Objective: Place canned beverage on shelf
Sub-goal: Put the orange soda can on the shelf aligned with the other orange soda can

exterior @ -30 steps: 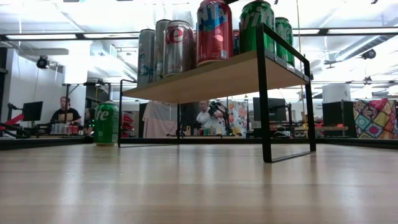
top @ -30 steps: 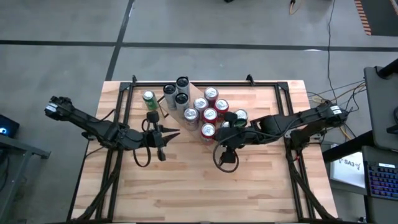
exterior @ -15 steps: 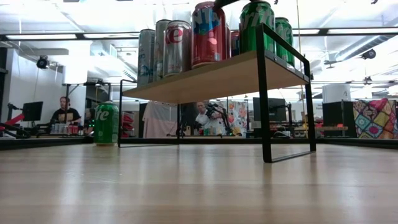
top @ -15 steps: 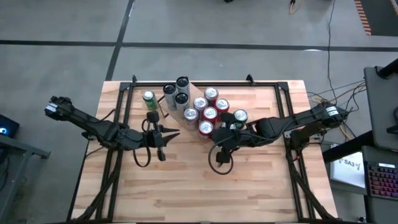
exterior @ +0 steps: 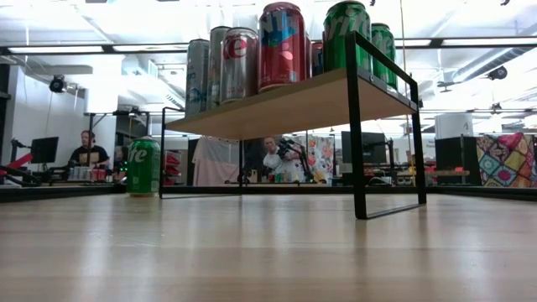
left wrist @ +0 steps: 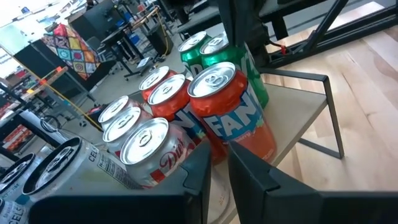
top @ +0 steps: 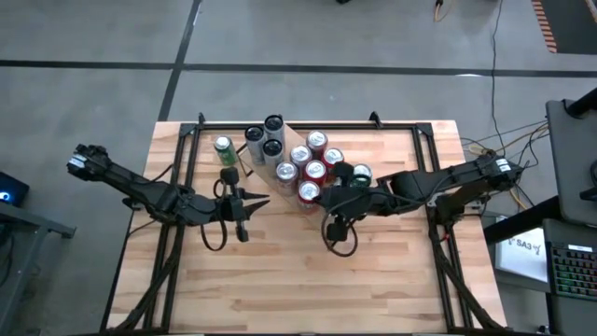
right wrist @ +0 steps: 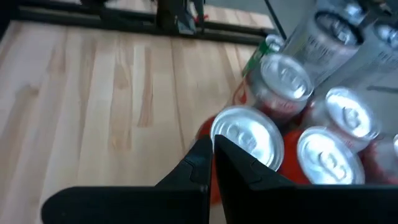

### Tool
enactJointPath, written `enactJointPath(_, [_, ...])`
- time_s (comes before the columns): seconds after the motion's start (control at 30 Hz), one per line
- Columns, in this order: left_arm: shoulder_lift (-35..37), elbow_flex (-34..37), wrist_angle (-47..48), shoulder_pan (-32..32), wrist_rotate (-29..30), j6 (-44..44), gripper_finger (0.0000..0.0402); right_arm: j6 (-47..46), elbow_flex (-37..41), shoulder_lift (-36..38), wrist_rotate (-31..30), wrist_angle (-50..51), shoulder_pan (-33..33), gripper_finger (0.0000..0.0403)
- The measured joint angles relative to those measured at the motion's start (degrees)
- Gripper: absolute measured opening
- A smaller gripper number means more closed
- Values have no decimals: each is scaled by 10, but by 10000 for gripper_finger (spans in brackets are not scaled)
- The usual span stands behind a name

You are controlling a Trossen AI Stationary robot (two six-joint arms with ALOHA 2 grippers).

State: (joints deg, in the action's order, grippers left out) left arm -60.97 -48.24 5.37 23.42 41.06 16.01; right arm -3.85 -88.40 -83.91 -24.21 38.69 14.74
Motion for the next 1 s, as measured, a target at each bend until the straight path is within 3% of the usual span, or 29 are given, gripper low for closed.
enactJointPath(0.5, [0, 2, -1, 0, 0, -11, 38, 30, -20, -29, 1, -48, -42, 9])
enactJointPath(1.0, [0, 3, -2, 0, -1, -12, 38, 16, -20, -60, -20, -52, -43, 9])
